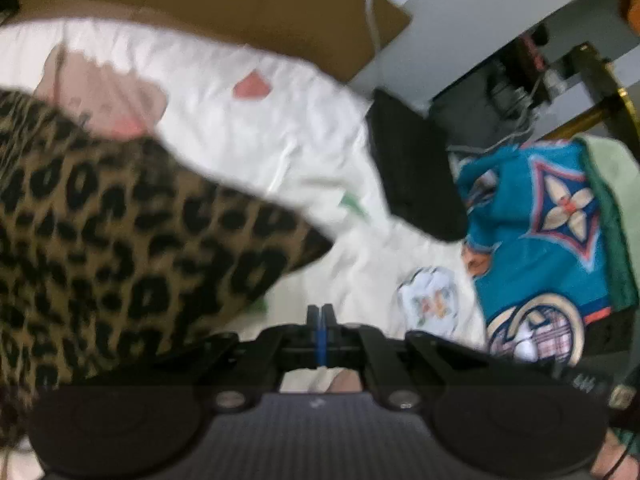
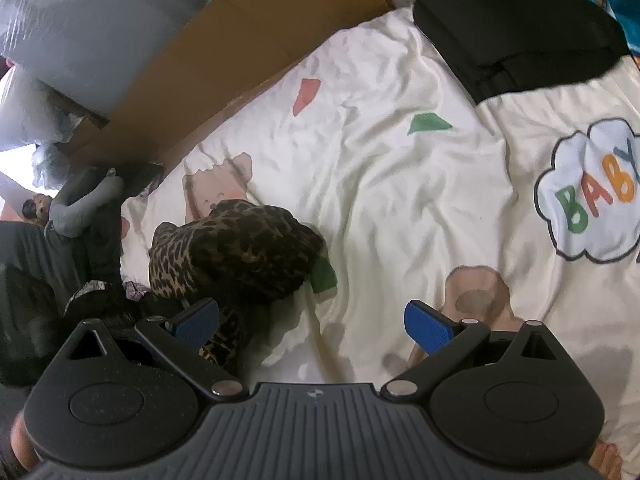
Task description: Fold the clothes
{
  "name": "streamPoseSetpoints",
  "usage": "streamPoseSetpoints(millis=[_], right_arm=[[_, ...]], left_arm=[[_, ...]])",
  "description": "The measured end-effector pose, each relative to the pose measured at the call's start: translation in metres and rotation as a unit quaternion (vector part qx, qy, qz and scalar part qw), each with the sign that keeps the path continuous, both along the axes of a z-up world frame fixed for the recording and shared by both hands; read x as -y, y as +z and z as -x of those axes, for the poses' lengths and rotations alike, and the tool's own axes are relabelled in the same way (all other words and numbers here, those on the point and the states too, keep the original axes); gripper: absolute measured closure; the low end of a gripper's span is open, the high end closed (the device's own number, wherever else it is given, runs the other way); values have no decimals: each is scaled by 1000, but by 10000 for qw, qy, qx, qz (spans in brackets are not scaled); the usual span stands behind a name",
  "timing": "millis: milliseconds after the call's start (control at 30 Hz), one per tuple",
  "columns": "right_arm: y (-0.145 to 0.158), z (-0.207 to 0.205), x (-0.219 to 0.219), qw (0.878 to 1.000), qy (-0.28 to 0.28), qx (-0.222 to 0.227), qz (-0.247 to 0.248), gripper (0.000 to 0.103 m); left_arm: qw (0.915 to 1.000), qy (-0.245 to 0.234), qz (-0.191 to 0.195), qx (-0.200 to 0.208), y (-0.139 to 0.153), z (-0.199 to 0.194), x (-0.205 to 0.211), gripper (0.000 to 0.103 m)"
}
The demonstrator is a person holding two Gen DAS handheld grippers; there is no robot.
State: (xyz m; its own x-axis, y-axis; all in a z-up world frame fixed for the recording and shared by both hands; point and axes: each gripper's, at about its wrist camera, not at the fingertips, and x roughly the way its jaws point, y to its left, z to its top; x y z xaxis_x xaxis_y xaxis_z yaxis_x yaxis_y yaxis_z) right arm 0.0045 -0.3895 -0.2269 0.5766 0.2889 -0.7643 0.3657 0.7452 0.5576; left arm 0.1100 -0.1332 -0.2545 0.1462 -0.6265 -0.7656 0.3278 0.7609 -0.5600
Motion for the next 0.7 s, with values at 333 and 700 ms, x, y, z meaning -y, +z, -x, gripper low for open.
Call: streamPoseSetpoints(millis=[333,700], right_arm=[[-7,-4,-3,9998,-53,-111,-134,1],[-20,-14,-18,9990,-22,-378,-233,1]], left_arm=[[9993,-187,-325,47,22,1,-28,82],[9987,324,-70,393,59,-9,-80,77]])
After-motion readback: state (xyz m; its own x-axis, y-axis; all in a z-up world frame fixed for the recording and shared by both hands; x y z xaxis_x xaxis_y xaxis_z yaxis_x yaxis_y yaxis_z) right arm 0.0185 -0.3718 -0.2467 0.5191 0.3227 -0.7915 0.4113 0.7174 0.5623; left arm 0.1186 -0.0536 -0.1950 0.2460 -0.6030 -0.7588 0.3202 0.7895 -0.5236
